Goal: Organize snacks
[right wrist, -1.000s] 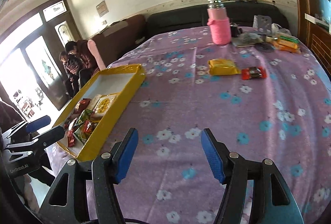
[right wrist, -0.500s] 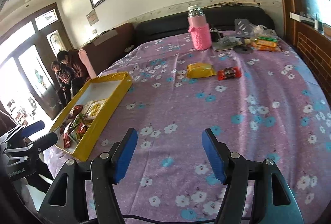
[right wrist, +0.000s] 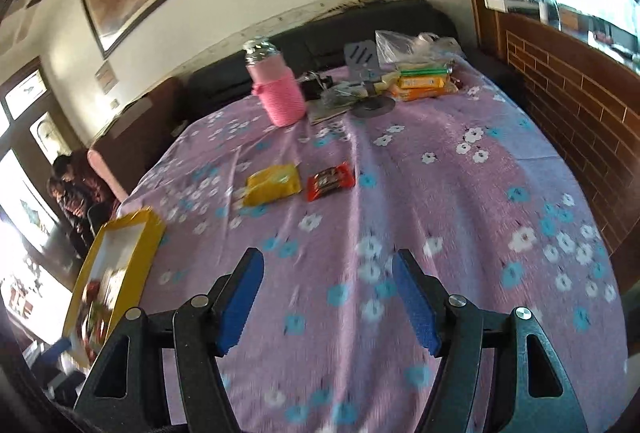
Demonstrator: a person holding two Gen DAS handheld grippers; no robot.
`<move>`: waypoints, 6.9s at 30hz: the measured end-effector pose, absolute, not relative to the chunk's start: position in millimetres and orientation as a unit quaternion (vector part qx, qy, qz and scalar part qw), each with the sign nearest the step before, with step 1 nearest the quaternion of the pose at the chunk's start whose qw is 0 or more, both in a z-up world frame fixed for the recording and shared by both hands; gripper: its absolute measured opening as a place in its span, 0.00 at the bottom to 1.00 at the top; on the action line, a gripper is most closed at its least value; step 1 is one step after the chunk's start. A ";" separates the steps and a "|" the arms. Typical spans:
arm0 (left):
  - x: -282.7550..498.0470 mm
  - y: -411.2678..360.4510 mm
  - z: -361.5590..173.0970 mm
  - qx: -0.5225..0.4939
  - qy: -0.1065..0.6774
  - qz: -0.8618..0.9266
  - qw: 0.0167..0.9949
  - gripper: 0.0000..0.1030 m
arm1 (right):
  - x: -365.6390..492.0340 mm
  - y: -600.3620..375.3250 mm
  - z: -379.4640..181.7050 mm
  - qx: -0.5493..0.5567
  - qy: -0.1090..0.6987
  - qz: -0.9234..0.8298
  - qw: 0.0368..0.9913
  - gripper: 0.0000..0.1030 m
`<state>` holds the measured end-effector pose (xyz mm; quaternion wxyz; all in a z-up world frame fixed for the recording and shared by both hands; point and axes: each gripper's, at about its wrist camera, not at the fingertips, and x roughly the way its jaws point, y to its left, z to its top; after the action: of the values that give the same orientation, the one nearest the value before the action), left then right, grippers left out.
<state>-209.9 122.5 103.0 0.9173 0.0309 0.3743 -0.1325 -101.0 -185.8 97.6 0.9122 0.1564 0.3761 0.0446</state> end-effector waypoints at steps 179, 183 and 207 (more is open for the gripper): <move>-148.5 298.8 107.9 -0.085 0.356 0.104 0.925 0.75 | -43.6 154.7 89.0 0.064 0.449 0.319 0.832 0.48; -164.0 270.4 112.5 -0.075 0.350 0.097 0.929 0.75 | -80.6 115.6 90.3 0.059 0.424 0.297 0.854 0.50; -205.2 149.0 138.0 0.019 0.333 0.059 0.941 0.80 | -193.3 0.9 94.3 0.029 0.332 0.215 0.918 0.61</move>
<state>-205.2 149.0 138.0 0.9410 0.0188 0.3327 0.0585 -193.3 0.9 94.3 0.9180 0.0288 0.3323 0.2146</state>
